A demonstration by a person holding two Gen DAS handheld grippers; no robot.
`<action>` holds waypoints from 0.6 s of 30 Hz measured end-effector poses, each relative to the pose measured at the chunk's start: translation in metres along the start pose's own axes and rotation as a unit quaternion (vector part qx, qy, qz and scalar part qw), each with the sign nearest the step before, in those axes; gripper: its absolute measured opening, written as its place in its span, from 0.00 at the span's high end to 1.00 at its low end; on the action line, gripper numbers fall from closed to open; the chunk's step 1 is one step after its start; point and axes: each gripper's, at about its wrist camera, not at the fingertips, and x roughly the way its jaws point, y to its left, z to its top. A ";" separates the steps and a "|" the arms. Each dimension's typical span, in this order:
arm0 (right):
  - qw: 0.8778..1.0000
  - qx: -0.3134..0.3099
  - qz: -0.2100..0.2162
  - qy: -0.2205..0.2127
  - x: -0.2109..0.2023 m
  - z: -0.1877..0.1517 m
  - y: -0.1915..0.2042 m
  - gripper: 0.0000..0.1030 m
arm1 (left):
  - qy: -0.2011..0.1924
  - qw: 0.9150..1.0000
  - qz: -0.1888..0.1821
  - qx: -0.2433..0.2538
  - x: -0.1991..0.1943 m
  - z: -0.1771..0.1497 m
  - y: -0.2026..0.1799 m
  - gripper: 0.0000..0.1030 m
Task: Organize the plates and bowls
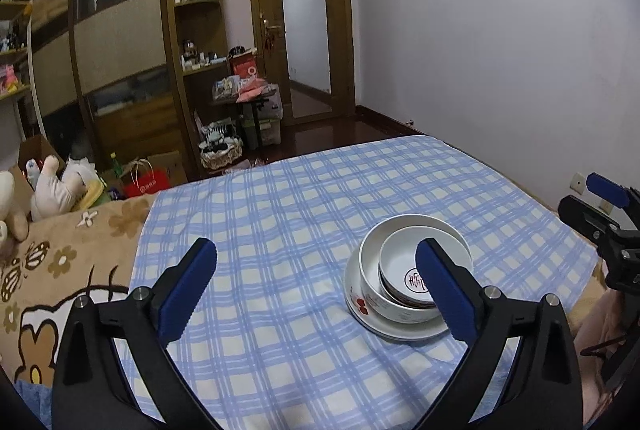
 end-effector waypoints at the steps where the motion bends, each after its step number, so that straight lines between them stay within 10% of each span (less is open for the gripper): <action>1: 1.000 0.001 -0.001 0.003 0.003 -0.002 -0.001 0.00 | -0.004 1.000 0.000 0.003 0.001 -0.001 -0.002 0.04; 18: 0.998 0.046 -0.006 0.047 0.038 -0.016 -0.024 0.00 | 0.037 0.999 0.001 -0.004 0.040 -0.011 0.000 0.04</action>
